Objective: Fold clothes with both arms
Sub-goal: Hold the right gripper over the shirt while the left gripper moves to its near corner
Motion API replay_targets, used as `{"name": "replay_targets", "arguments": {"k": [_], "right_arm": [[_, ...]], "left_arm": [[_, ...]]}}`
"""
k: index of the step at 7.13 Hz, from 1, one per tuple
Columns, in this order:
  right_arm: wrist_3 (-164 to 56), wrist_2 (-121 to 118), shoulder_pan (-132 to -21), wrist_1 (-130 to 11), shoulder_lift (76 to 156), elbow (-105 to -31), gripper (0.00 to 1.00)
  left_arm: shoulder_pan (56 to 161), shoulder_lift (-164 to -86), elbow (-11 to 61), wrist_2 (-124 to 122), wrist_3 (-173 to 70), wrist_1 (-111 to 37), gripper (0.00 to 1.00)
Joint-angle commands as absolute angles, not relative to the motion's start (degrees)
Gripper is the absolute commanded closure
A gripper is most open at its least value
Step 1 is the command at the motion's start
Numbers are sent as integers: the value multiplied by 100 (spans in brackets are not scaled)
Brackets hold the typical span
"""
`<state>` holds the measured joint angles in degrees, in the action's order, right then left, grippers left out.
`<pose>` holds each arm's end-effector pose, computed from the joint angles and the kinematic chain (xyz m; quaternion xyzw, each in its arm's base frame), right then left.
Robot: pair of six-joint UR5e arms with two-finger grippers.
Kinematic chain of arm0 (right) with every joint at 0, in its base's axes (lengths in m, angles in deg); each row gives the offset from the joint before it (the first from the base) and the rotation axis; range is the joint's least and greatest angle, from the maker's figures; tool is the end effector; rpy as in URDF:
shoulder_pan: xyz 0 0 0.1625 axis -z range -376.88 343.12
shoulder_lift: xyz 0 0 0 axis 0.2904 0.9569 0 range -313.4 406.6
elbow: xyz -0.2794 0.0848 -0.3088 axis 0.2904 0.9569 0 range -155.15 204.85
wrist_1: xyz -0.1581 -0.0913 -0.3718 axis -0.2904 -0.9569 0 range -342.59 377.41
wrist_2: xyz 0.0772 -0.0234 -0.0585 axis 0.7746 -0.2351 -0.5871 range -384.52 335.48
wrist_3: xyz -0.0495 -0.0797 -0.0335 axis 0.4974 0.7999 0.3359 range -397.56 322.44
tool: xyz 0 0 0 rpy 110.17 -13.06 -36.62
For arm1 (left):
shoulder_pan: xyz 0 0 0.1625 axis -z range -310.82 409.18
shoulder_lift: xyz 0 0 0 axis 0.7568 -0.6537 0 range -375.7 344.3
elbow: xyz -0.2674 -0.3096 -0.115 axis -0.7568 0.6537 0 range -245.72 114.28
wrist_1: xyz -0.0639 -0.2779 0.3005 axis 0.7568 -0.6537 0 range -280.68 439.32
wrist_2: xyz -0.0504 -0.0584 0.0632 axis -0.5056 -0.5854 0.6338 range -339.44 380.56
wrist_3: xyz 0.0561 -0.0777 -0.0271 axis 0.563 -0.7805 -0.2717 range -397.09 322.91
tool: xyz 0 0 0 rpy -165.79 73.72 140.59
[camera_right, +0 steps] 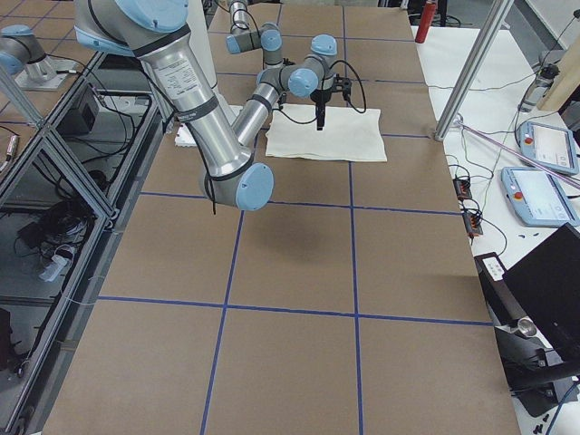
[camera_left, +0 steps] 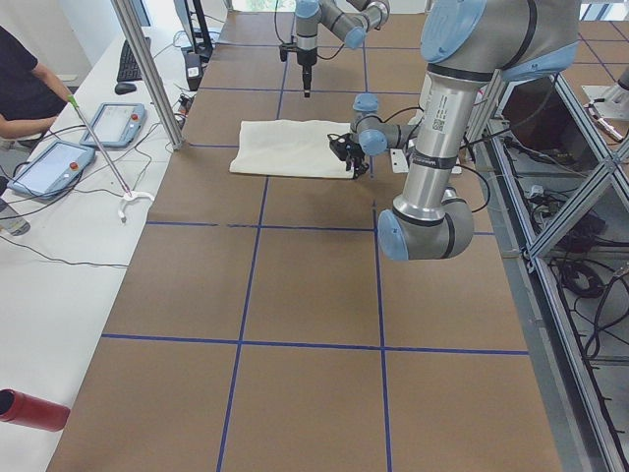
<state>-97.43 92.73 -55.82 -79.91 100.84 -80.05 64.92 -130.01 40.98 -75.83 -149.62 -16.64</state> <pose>-0.4352 -0.4643 0.2000 0.0231 -0.4198 -0.0174 0.9072 0.5552 -0.2835 0.2872 -0.0747 0.3941 -0.2792 0.8724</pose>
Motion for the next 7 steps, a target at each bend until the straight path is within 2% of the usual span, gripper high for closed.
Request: {"name": "replay_targets", "arguments": {"k": [1,2,3,4,5,6,7], "right_arm": [[-9741,9273,-5582,-7989,10101,-8000,0],[-9741,9273,-5582,-7989,10101,-8000,0],[-9732,9273,-5582,-7989,10109,-8000,0],[-9732,9273,-5582,-7989,10109,-8000,0],[-9723,9273,-5582,-7989,10109,-8000,0],[-9723,9273,-5582,-7989,10135,-8000,0],[-9732,9273,-5582,-7989,10153,-8009,0]], "left_arm": [[6474,-13004,4055,-7577,-14959,-1666,46],[6474,-13004,4054,-7577,-14959,-1666,46],[6474,-13013,4054,-7585,-14959,-1666,54],[6474,-13005,4054,-7577,-14959,-1666,71],[6474,-13004,4072,-7577,-14959,-1666,94],[6474,-13013,4124,-7577,-14959,-1666,100],[6474,-13013,4177,-7585,-14942,-1666,100]]}}
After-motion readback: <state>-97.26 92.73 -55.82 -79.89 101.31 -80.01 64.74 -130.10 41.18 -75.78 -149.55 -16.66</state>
